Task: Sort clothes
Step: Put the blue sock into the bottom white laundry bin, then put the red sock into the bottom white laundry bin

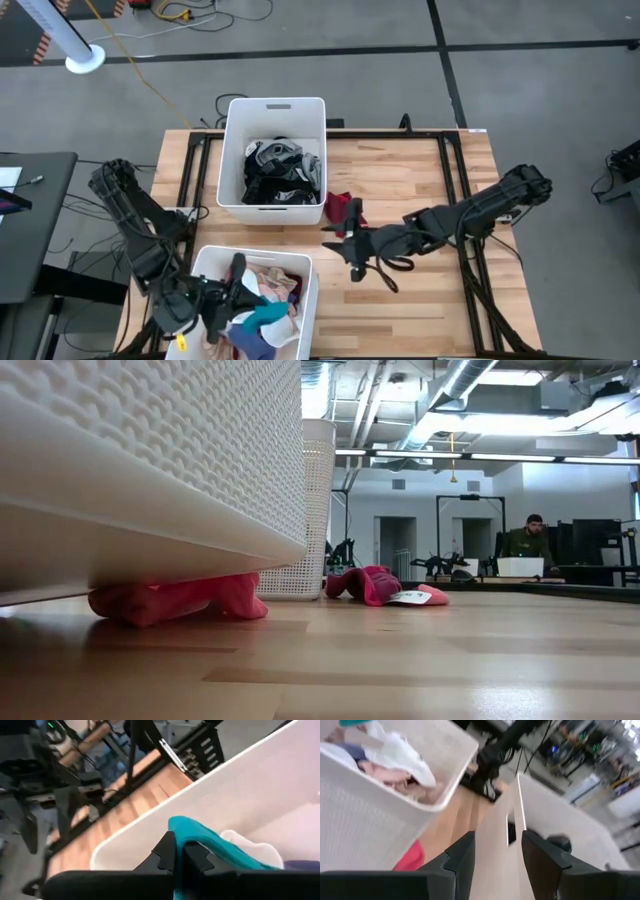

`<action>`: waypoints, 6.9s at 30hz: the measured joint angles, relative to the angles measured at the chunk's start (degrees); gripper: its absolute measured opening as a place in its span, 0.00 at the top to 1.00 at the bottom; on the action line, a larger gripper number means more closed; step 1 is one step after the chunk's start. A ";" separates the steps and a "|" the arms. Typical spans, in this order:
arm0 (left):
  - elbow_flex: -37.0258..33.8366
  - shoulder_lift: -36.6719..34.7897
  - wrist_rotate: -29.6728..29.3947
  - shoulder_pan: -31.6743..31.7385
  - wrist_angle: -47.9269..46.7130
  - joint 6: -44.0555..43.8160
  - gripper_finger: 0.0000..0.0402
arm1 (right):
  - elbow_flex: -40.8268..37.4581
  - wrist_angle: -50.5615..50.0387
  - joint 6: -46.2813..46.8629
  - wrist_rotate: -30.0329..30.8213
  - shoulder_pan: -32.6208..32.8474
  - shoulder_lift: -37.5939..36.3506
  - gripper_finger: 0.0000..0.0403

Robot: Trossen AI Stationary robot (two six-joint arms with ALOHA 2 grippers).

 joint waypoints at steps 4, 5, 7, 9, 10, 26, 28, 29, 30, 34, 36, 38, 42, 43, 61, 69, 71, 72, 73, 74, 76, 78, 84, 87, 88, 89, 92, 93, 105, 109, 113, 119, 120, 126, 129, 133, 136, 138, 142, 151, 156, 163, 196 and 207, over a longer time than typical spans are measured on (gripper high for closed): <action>0.00 1.18 2.84 1.50 -3.07 -3.29 1.00 | 0.00 -5.29 4.32 0.19 -0.34 0.00 0.57; 0.00 1.73 4.03 1.89 -4.08 -4.10 1.00 | 0.00 -6.78 5.43 0.21 -0.34 0.00 0.57; 0.00 3.14 5.89 2.93 -5.36 -5.35 1.00 | 0.00 -9.83 7.87 0.28 -0.34 0.00 0.57; -0.02 4.94 6.09 3.68 -6.60 -5.98 1.00 | 0.00 -12.72 10.04 0.51 -0.32 0.00 0.57; -0.08 5.72 6.15 3.97 -7.16 -5.98 1.00 | 0.00 -14.09 11.12 0.59 -0.30 0.00 0.57; -0.09 12.24 16.99 8.52 -10.21 -11.05 1.00 | -1.59 -31.47 26.00 1.13 -2.19 0.02 0.60; -0.09 12.33 17.93 8.54 -10.19 -11.47 1.00 | -2.76 -31.71 26.07 1.09 -2.56 0.11 0.61; -0.09 12.27 18.24 8.52 -10.21 -11.82 1.00 | -3.41 -31.44 26.16 1.09 -2.68 0.11 0.62; -0.09 12.22 18.25 8.52 -10.20 -12.21 1.00 | -4.15 -30.76 26.29 1.09 -2.99 0.13 0.62; -0.09 12.22 18.42 8.22 -10.34 -12.46 1.00 | -7.20 -30.28 27.02 1.07 -4.43 0.24 0.63; -0.09 12.22 18.46 8.04 -10.55 -12.40 0.99 | -8.61 -29.31 27.47 1.02 -5.22 0.23 0.63; -0.09 12.22 19.50 8.02 -10.83 -12.43 0.99 | -10.21 -27.97 27.40 0.87 -6.11 0.20 0.63; -0.09 12.22 22.77 8.02 -10.76 -12.44 0.94 | -12.33 -26.70 27.31 0.61 -7.84 0.21 0.63; -0.09 12.22 23.25 8.02 -10.77 -12.48 0.93 | -12.94 -25.88 27.13 0.60 -8.36 0.20 0.63; -0.07 18.62 25.35 8.45 -9.67 -13.25 0.76 | -27.60 1.98 21.36 -15.87 -20.36 0.09 0.63; -0.07 18.38 25.26 8.45 -9.85 -14.90 0.54 | -33.44 8.90 25.54 -22.46 -25.90 0.27 0.49; -0.07 17.87 25.26 8.45 -9.94 -15.17 0.50 | -34.87 12.84 26.57 -24.83 -26.60 0.26 0.44; -0.07 17.57 25.26 8.45 -10.00 -15.29 0.49 | -35.71 15.30 27.28 -25.83 -26.75 0.27 0.42; -0.07 17.19 25.26 8.45 -10.05 -15.40 0.48 | -36.42 17.05 27.73 -26.34 -26.93 0.26 0.40; -0.07 16.73 25.26 8.45 -10.08 -15.41 0.48 | -36.87 17.89 28.20 -26.43 -26.93 0.26 0.39; -0.07 15.49 25.26 8.43 -10.10 -15.46 0.48 | -37.23 19.01 28.56 -26.48 -26.89 0.53 0.38; -0.07 13.88 25.26 8.35 -10.05 -15.67 0.48 | -37.21 19.91 28.92 -26.53 -26.77 1.30 0.38; -0.07 9.29 25.20 7.19 -9.51 -15.87 0.48 | -37.27 23.40 29.99 -26.55 -26.42 7.09 0.41; -0.07 7.46 24.78 6.25 -9.44 -15.98 0.48 | -37.18 25.68 30.03 -26.32 -26.55 11.20 0.44; -0.07 6.98 24.69 6.09 -9.19 -16.21 0.48 | -37.09 26.74 30.03 -26.29 -26.55 12.11 0.46; -0.07 6.52 24.44 5.78 -9.20 -16.44 0.48 | -37.00 27.47 30.01 -26.26 -26.55 13.07 0.48; -0.07 5.50 23.25 5.06 -9.35 -17.11 0.48 | -36.94 29.63 29.55 -25.95 -25.85 14.91 0.57; -0.07 5.27 22.96 4.87 -9.49 -17.22 0.48 | -36.96 29.99 29.21 -25.87 -25.52 14.96 0.61; -0.07 4.92 21.81 4.30 -9.64 -16.96 0.48 | -37.35 22.57 24.41 -23.89 -20.27 6.76 0.96; -0.07 4.92 21.79 4.30 -9.67 -16.94 0.48 | -37.31 18.39 24.41 -21.54 -17.94 2.34 0.97; -0.07 4.92 21.79 4.30 -9.70 -16.92 0.48 | -37.31 16.09 24.47 -20.17 -15.41 -2.19 0.98; -0.08 4.92 21.79 4.30 -9.68 -16.92 0.48 | -37.27 14.60 24.46 -18.21 -11.67 -8.49 0.98; -0.07 4.92 21.79 4.30 -9.65 -16.92 0.48 | -37.27 14.27 24.45 -17.95 -11.13 -9.47 0.98; -0.07 4.92 21.79 4.30 -9.55 -17.01 0.48 | -37.18 12.01 25.97 -17.97 -7.95 -14.48 0.98; -0.07 4.92 21.79 4.30 -9.53 -17.22 0.48 | -37.18 7.47 29.83 -19.62 -6.72 -15.82 0.98; -0.07 4.92 21.79 4.30 -9.53 -17.26 0.48 | -37.18 0.78 36.51 -21.88 -4.75 -15.74 0.95; -0.07 4.92 21.79 4.30 -9.50 -17.18 0.48 | -37.18 -0.83 40.15 -22.90 -2.65 -13.72 0.90; -0.07 4.92 21.79 4.32 -9.49 -16.99 0.48 | -37.18 -0.47 41.60 -23.17 -1.21 -11.81 0.85; -0.07 4.92 21.79 4.32 -9.46 -16.97 0.48 | -37.18 -0.25 44.66 -23.41 1.27 -7.95 0.69; -0.07 4.92 21.79 4.32 -9.49 -17.21 0.48 | -37.18 8.15 46.53 -23.45 4.06 -5.70 0.37; -0.08 4.92 21.79 4.32 -9.47 -17.25 0.48 | -37.18 18.35 41.03 -23.34 4.09 -4.13 0.37; -0.08 4.92 21.79 4.32 -9.46 -17.20 0.48 | -37.08 24.89 35.95 -23.34 2.17 3.37 0.42; 0.01 4.92 21.66 4.35 -7.49 -15.92 0.48 | -17.46 2.20 21.35 -18.80 3.32 4.03 0.99; 3.30 4.94 11.71 3.45 -7.06 -7.43 0.48 | -16.59 13.77 7.63 -15.04 7.34 -8.42 0.99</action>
